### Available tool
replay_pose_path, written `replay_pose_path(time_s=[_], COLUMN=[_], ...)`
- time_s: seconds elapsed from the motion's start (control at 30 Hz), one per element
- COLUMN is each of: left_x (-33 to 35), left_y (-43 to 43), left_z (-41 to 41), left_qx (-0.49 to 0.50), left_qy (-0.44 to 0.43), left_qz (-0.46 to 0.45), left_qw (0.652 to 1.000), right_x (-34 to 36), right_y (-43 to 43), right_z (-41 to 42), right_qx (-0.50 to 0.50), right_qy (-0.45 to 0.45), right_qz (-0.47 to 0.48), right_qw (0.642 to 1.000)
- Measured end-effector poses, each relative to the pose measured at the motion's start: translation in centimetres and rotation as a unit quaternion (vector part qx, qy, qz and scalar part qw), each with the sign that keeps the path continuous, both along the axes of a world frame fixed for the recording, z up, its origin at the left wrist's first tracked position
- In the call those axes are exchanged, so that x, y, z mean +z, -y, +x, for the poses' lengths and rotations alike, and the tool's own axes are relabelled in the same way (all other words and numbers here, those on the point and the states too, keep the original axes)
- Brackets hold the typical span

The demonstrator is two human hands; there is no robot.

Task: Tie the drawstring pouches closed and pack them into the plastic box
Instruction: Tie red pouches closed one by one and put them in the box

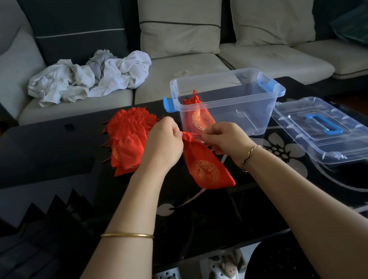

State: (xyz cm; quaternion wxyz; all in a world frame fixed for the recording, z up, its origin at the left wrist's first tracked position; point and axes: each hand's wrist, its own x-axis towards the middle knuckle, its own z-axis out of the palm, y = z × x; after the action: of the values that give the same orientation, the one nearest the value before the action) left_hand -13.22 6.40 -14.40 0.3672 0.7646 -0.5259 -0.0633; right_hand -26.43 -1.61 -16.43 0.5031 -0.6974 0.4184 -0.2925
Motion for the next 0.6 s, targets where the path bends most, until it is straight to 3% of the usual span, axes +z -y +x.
replay_pose_path(time_s=[0.13, 0.23, 0.4, 0.53, 0.6], left_x=[0.0, -0.2, 0.3, 1.1, 1.3], left_y=[-0.1, 0.1, 0.3, 1.5, 2.8], left_z=[0.8, 1.3, 1.0, 1.4, 2.6], left_qx=[0.019, 0.017, 0.017, 0.012, 0.027], left_qy=[-0.029, -0.076, -0.155, -0.229, -0.221], left_qz=[0.018, 0.01, -0.025, -0.059, -0.049], left_qw=[0.999, 0.997, 0.987, 0.971, 0.974], right_x=[0.3, 0.2, 0.6, 3.2, 5.2], right_y=[-0.7, -0.8, -0.9, 0.3, 2.3], right_z=[-0.6, -0.8, -0.8, -0.7, 0.0], right_qx=[0.06, 0.095, 0.024, -0.015, -0.055], right_qy=[0.001, -0.074, -0.102, -0.073, -0.035], right_qz=[0.012, -0.062, -0.231, -0.25, -0.237], right_qw=[0.998, 0.991, 0.967, 0.966, 0.969])
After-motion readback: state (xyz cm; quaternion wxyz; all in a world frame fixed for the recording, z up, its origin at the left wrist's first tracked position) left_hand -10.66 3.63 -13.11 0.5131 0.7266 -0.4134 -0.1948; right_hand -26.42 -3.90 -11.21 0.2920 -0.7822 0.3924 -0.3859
